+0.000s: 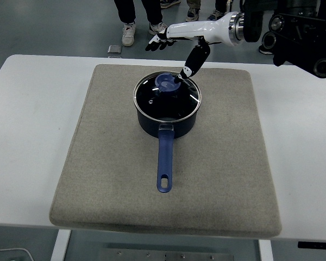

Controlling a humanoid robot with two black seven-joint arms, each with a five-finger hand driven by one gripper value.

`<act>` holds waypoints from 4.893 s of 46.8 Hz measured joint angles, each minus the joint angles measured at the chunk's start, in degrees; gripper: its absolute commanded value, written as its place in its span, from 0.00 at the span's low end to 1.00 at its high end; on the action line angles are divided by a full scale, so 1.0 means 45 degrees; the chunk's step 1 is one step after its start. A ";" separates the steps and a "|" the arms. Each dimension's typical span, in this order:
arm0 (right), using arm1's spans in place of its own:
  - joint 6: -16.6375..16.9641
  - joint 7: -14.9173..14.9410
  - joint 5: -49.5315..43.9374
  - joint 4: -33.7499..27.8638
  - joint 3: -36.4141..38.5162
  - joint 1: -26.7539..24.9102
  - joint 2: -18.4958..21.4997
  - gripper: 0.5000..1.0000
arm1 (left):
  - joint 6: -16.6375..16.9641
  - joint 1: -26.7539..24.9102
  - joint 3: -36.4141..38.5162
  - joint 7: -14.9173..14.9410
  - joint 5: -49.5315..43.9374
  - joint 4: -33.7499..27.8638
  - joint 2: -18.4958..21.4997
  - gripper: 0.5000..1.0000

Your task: Lift the pot lid and place it to the right of the pot.

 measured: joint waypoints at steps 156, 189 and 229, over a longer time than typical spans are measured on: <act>-0.0652 0.0281 -0.1729 -0.0779 -0.2478 0.0451 0.1473 0.00 | -0.0002 -0.0003 -0.0002 0.0004 0.0002 0.0000 0.0000 1.00; 0.0054 0.0234 -0.0986 -0.0780 -0.2436 0.1111 -0.0151 0.00 | -0.0006 -0.0003 0.0000 -0.0002 -0.0002 0.0000 0.0000 1.00; -0.0979 0.0240 -0.1183 -0.1190 -0.2606 -0.0945 -0.2286 0.00 | -0.0005 -0.0003 0.0002 0.0000 -0.0001 0.0000 0.0000 1.00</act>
